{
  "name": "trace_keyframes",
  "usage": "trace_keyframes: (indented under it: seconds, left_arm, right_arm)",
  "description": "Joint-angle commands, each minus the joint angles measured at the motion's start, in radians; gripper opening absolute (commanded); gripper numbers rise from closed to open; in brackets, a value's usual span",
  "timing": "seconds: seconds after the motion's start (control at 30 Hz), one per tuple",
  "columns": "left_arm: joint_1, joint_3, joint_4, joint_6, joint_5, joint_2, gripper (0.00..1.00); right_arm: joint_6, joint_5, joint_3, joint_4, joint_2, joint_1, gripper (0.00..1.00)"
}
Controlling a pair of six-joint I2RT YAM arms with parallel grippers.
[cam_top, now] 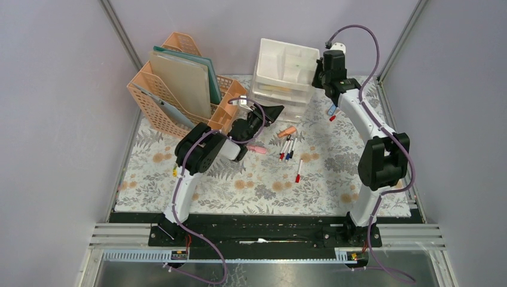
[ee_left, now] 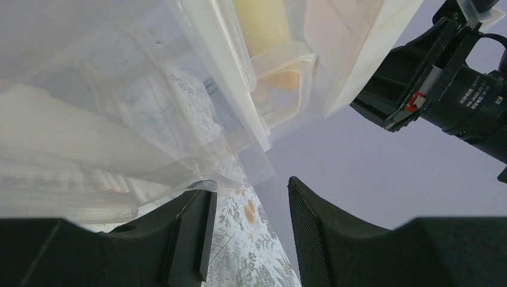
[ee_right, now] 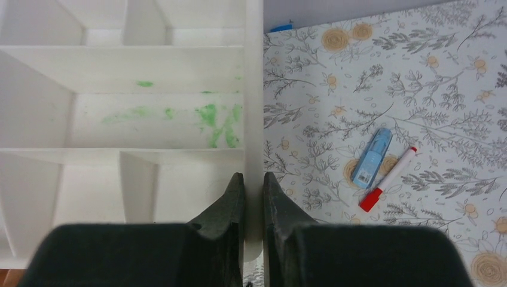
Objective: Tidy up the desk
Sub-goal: Open the drawer in the storage box.
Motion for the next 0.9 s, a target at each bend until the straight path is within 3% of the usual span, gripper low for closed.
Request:
trace_keyframes:
  seconds: [0.0,0.4,0.63,0.7,0.87]
  left_arm:
    - [-0.003,-0.011,0.204,-0.020,0.038,-0.106,0.51]
    - [-0.026,-0.082,0.204,-0.061,0.019,-0.099,0.51]
    - [-0.025,-0.158,0.201,-0.098,0.013,-0.134,0.64]
    - [-0.023,-0.200,0.200,-0.098,0.017,-0.162,0.67]
    - [-0.012,-0.322,0.189,-0.078,0.059,-0.256,0.73]
  right_arm:
    - [-0.090,0.156,0.028,0.193,0.029,-0.002,0.00]
    - [-0.251,0.173,0.082,0.261,0.098,-0.002,0.00]
    - [-0.312,0.146,0.092,0.274,0.118,-0.002,0.00]
    - [-0.323,0.118,0.090,0.271,0.117,-0.002,0.09]
    - [-0.346,0.065,0.078,0.257,0.091,-0.002,0.54]
